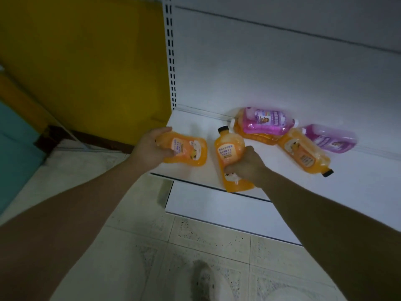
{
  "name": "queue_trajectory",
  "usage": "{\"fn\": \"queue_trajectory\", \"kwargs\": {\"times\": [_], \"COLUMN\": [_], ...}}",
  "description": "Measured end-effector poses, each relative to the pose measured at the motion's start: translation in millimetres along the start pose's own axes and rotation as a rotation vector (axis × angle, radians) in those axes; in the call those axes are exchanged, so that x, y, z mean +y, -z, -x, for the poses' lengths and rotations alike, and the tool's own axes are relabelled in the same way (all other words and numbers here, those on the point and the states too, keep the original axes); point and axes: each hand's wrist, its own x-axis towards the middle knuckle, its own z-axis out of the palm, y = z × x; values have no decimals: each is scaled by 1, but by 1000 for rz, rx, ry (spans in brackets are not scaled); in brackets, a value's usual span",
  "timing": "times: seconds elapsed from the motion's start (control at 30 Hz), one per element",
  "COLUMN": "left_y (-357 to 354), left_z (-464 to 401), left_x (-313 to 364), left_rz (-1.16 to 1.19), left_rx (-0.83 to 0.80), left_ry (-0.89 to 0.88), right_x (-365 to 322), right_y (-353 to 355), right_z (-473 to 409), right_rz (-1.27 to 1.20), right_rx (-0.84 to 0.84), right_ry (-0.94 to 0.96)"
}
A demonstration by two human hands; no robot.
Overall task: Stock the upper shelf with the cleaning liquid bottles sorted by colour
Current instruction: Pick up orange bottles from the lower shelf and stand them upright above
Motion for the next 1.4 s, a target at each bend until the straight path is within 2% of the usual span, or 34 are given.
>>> {"fn": "queue_trajectory", "kwargs": {"times": [0.13,0.33,0.53,0.67,0.77,0.9,1.07,1.4], "left_y": [26,76,109,121,124,119,98,-5], "left_z": [30,88,147,192,216,236,242,255], "left_x": [34,111,192,252,287,329,372,450], "left_rz": [31,149,312,336,356,370,427,370], "left_rx": [-58,-35,-157,-302,-346,-371,-400,-302], "left_ry": [-83,-242,-400,-499,-575,-676,-655,-708], "right_x": [-8,-40,-72,-86,-91,-93,-77,-2], "right_y": [9,33,65,97,122,157,201,307], "right_z": [43,152,246,301,333,364,385,376], "right_rz": [-171,-411,-574,-654,-707,-778,-858,-813], "right_rx": [94,315,491,593,636,690,742,784], "right_ry": [143,286,322,355,405,437,484,532]}}
